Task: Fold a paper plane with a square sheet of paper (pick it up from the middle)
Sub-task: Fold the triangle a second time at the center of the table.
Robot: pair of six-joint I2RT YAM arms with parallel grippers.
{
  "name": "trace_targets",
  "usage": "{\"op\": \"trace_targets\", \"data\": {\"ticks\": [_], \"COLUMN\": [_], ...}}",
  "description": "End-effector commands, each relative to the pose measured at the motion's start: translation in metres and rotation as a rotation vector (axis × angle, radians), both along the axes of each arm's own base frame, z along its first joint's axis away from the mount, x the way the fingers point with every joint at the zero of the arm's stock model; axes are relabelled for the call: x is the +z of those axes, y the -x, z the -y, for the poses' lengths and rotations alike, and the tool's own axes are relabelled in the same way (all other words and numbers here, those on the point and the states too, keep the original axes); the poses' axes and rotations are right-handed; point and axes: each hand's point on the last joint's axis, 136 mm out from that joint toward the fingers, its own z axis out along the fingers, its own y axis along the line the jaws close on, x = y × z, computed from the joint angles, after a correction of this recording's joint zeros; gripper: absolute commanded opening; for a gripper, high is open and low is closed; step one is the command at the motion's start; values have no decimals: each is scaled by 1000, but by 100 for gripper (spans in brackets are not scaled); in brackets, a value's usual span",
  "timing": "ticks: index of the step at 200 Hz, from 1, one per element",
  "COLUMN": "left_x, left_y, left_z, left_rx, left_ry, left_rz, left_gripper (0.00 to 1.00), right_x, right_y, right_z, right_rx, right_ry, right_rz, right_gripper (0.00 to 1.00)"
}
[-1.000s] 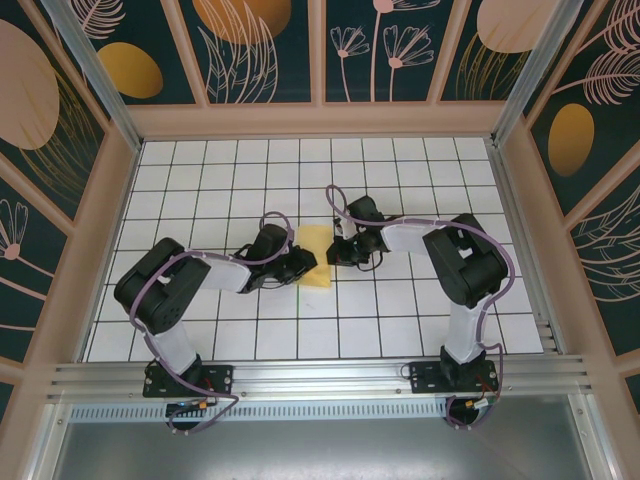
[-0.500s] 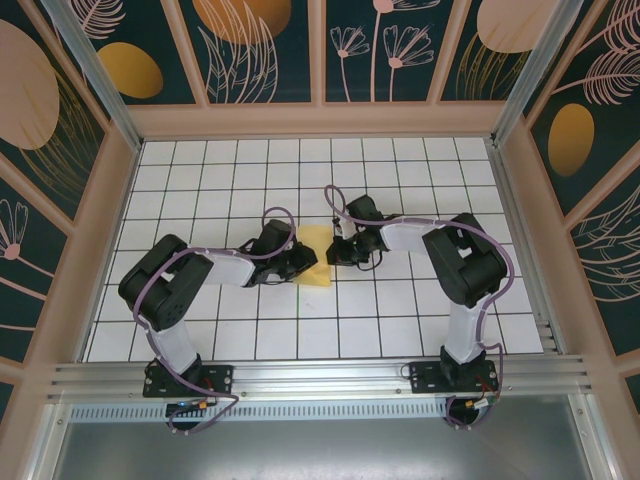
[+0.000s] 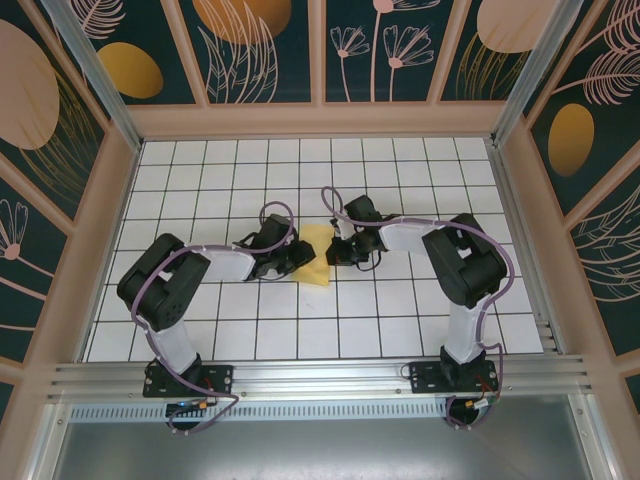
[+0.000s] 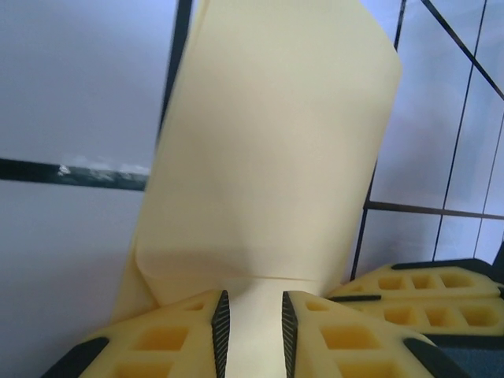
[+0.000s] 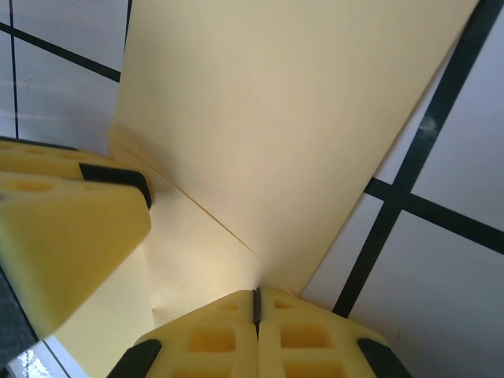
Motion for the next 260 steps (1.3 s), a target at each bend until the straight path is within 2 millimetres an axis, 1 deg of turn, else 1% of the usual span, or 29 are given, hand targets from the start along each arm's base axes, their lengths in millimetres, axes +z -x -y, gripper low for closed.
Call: {"op": "trace_targets", "data": {"ticks": [1,23,49,60,79,83,85,91,104,116,133,150,156,157,159,173,191,211,219,244,260], "left_x": [-14,-17,-13,-6,19,20,30,40,51,53,48,38,40,35,30,20,7,-11,-14,-23,-29], "left_y": [-8,-10,-16,-19,-23,-22,-24,-24,-20,-15,-8,-5,-6,-5,-4,-3,-2,0,2,6,10], "left_z": [-28,-35,-40,-37,-30,-29,-28,-25,-19,-11,0,8,11,11,12,14,12,5,3,-3,-10], "left_rx": [47,54,54,37,8,-2,-4,-19,-48,-75,-109,-130,-135,-137,-139,-144,-134,-112,-107,-85,-70], "left_ry": [-116,-132,-144,-142,-97,-96,-82,-66,-40,-6,33,34,41,34,29,16,-6,-45,-51,-73,-95], "left_rz": [-11,-15,-3,18,89,95,119,146,172,172,150,124,128,115,105,80,51,12,3,-20,-39], "left_gripper": [30,32,33,33,34,35,35,35,34,32,28,24,23,23,23,20,16,13,12,10,10], "right_x": [-55,-55,-54,-53,-51,-52,-52,-51,-50,-51,-50,-50,-50,-50,-50,-49,-46,-44,-42,-30,-17], "right_y": [19,19,18,18,16,17,17,17,16,17,16,17,16,16,16,16,14,12,12,8,2], "right_z": [47,47,48,47,46,45,46,45,43,43,43,42,42,42,42,40,37,33,31,22,16], "right_rx": [-23,-23,-25,-28,-33,-33,-34,-35,-36,-37,-40,-40,-42,-42,-42,-42,-41,-41,-40,-34,-33], "right_ry": [266,267,268,267,258,256,256,253,244,244,241,239,239,238,237,228,217,199,187,140,107], "right_rz": [-55,-51,-46,-45,-43,-46,-46,-48,-49,-53,-52,-54,-55,-54,-54,-55,-51,-53,-53,-43,-21], "right_gripper": [5,5,5,5,5,5,5,5,5,5,5,5,5,5,5,5,5,5,5,5,6]}}
